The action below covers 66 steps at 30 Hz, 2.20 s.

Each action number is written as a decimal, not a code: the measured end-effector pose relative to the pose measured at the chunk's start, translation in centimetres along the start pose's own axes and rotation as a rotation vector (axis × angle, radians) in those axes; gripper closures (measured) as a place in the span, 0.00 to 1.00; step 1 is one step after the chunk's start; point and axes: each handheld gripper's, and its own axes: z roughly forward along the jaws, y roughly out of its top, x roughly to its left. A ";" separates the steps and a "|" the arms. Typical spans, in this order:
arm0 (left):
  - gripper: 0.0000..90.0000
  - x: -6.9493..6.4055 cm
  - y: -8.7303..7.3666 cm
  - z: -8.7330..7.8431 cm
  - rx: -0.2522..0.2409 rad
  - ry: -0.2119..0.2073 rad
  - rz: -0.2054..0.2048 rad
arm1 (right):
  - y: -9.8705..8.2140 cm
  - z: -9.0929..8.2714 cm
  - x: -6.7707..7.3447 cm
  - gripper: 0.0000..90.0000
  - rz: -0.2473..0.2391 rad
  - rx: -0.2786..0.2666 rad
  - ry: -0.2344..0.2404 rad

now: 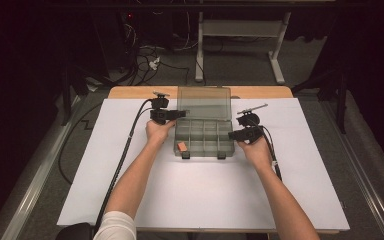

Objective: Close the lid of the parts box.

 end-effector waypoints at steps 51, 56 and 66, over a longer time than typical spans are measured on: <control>0.69 -3.2 0.0 -2.3 -0.001 0.133 0.246 | 0.0 0.0 0.1 0.79 -0.005 -0.002 -0.003; 0.68 -3.3 0.0 -2.5 -0.005 0.127 0.252 | 0.0 0.0 0.0 0.79 -0.004 -0.002 0.000; 0.67 -3.3 0.1 -2.8 -0.016 0.113 0.254 | 0.0 0.0 0.0 0.79 -0.008 -0.002 -0.001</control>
